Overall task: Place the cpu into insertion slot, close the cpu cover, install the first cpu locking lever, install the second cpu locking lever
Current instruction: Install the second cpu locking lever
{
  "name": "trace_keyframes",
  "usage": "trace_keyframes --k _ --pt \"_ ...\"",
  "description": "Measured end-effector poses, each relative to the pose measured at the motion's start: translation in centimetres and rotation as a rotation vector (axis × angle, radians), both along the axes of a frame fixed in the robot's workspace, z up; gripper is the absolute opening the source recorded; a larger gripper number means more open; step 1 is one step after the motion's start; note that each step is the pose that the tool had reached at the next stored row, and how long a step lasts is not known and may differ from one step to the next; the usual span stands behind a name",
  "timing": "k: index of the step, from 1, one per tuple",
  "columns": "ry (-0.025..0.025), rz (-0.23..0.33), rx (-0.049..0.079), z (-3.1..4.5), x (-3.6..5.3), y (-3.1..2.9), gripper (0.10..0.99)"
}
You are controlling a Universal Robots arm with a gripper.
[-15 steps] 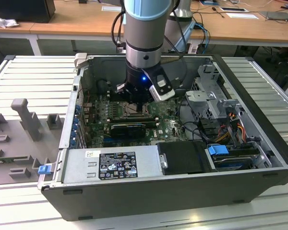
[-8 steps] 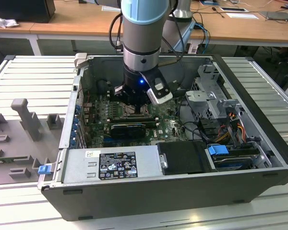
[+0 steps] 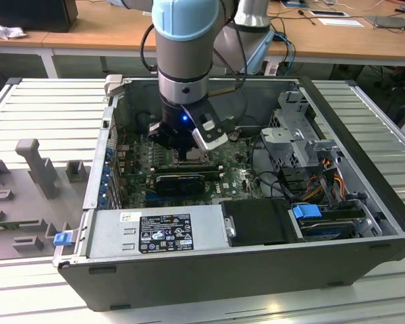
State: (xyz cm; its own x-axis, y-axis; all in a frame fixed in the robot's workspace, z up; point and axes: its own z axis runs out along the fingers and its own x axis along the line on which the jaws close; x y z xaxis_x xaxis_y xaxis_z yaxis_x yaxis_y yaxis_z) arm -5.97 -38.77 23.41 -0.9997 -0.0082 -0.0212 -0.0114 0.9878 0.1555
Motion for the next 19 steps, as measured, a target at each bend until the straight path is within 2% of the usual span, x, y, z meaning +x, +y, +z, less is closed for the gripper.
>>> trace_keyframes --k 10,11,13,15,19 --pt "0.0 0.076 0.005 -1.93 -0.64 -0.01 0.106" --pt "-0.0001 0.079 0.009 -2.08 -0.84 -0.08 0.106" --pt "-0.0009 0.08 0.027 -2.39 -1.16 -0.5 0.106" --pt "-0.002 0.08 0.056 -2.55 -1.34 -0.74 0.106" --pt "-0.0033 0.08 0.08 -2.82 -1.56 -0.99 0.106"
